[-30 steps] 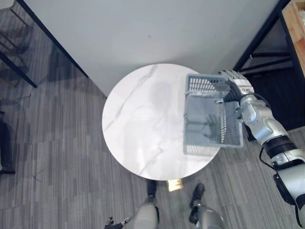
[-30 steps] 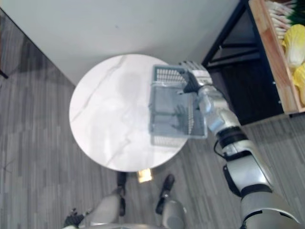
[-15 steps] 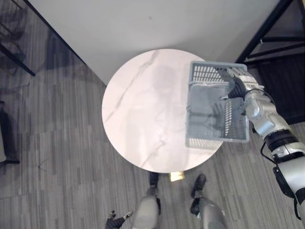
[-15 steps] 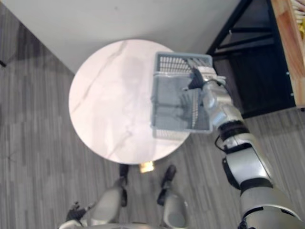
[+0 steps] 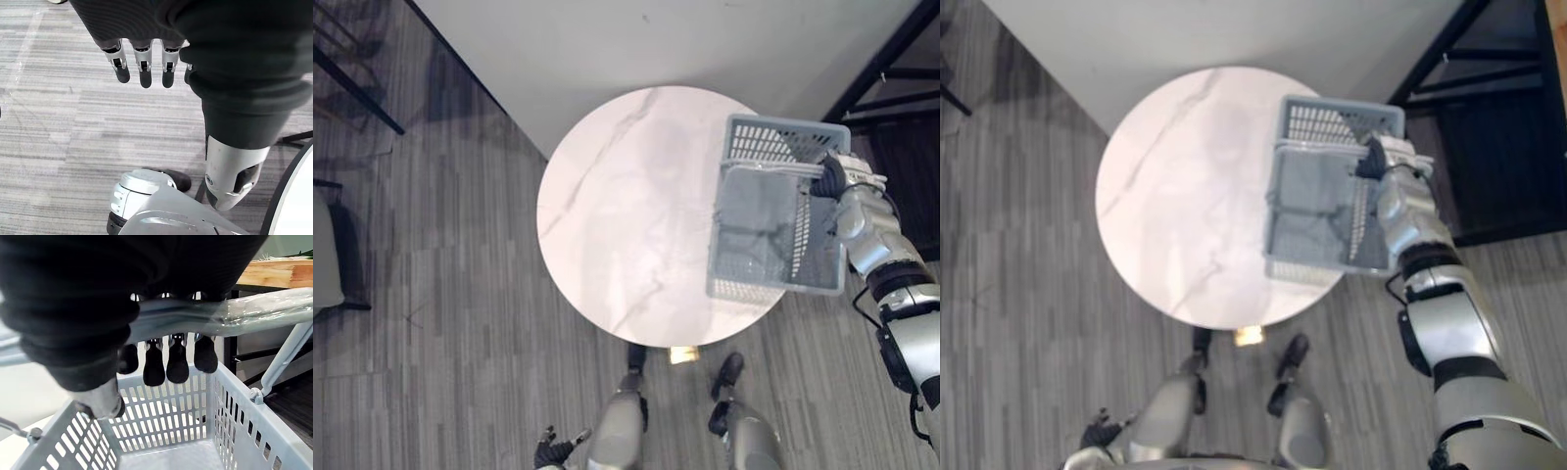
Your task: Pick vegetable in the basket
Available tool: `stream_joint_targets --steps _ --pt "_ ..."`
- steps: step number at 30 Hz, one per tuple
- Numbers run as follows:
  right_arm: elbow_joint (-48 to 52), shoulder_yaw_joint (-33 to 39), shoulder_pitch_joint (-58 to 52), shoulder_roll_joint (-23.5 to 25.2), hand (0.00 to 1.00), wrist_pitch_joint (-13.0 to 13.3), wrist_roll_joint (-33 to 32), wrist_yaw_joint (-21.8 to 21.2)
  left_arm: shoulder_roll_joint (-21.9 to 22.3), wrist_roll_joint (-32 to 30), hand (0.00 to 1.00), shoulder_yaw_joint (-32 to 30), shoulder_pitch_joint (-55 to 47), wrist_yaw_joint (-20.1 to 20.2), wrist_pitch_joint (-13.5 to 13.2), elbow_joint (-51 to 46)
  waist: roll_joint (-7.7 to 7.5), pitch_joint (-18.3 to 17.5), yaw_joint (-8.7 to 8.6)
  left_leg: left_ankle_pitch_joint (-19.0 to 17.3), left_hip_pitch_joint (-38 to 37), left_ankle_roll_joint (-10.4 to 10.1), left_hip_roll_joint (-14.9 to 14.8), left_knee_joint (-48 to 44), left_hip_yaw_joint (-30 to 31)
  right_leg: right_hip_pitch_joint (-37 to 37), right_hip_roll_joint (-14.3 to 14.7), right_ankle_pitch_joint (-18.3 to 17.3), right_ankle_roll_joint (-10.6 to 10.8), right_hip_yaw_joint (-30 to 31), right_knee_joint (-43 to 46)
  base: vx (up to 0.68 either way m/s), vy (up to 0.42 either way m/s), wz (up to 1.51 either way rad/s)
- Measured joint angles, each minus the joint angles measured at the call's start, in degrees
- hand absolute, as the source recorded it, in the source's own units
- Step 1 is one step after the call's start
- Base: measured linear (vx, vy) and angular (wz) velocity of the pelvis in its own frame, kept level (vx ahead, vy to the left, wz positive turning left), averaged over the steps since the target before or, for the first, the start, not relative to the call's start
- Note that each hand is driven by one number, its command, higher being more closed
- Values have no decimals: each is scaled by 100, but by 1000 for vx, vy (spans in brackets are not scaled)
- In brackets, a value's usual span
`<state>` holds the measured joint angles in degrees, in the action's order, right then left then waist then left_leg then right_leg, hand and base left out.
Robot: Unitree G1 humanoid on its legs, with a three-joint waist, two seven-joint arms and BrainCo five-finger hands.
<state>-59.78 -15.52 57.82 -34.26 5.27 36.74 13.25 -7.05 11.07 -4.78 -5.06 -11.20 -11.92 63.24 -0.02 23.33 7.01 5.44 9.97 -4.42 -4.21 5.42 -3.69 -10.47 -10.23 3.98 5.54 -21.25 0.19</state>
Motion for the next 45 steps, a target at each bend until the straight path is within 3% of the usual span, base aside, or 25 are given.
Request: stream_joint_targets --steps 6,10,13,18,19,22,28,33,37,45 --pt "135 -305 -51 57 100 -93 360 -142 -5 -20 0 7 51 -1 34 -1 -1 -2 11 26 -78 -40 -9 0 78 108 3 0 0 -17 1 4 1 4" --pt "1050 -1276 -304 177 100 -48 584 -474 -41 -117 0 5 87 20 145 -1 -68 -69 8 12 -239 -59 -68 1 -23 216 54 0 0 90 0 -7 -3 -12" --pt "1870 -2037 -693 312 100 252 620 -824 -88 -277 0 -7 96 30 230 -4 -183 -299 -1 -9 -311 -89 -129 1 -99 230 113 0 0 198 0 3 -13 -14" --pt "2914 -2569 -1428 373 100 614 593 -1149 -176 -490 0 -73 90 52 341 1 -420 -745 -96 -29 -447 -113 -139 1 -272 275 124 2 4 381 -9 17 1 -18" --pt "3204 -2661 -1573 360 100 748 548 -1259 -212 -539 0 -176 61 106 373 5 -510 -885 -150 -46 -534 -128 -141 1 -382 285 133 12 19 511 -9 1 10 -28" --pt "3781 -2774 -1912 36 100 921 368 -1351 -232 -716 0 -236 14 168 380 57 -562 -1141 -218 -114 -658 -95 -137 2 -550 295 141 36 58 718 -13 -15 19 -35" --pt "4395 -2709 -2728 -870 100 1041 291 -1511 -239 -795 0 -230 -144 293 411 222 -543 -1539 -410 -175 -821 -74 -119 4 -856 305 176 94 115 1124 -112 -18 16 -26" --pt "4939 -1959 -3737 -1598 100 1070 292 -1525 -244 -1007 0 -213 -226 404 496 292 -484 -1680 -539 -202 -877 -79 -137 4 -993 296 219 126 105 1292 -141 6 -7 -16" --pt "5061 -1365 -4573 -2100 100 1195 328 -1508 -218 -1037 0 -115 -308 508 494 294 -355 -1869 -579 -270 -965 -81 -138 3 -1144 311 238 130 109 1431 -165 38 -5 -17" --pt "4795 -472 -5752 -2219 100 1276 398 -1343 -216 -1239 0 33 -388 535 492 333 -258 -1978 -768 -345 -1125 -96 -140 3 -1295 404 253 130 109 1562 -200 20 -8 -9"
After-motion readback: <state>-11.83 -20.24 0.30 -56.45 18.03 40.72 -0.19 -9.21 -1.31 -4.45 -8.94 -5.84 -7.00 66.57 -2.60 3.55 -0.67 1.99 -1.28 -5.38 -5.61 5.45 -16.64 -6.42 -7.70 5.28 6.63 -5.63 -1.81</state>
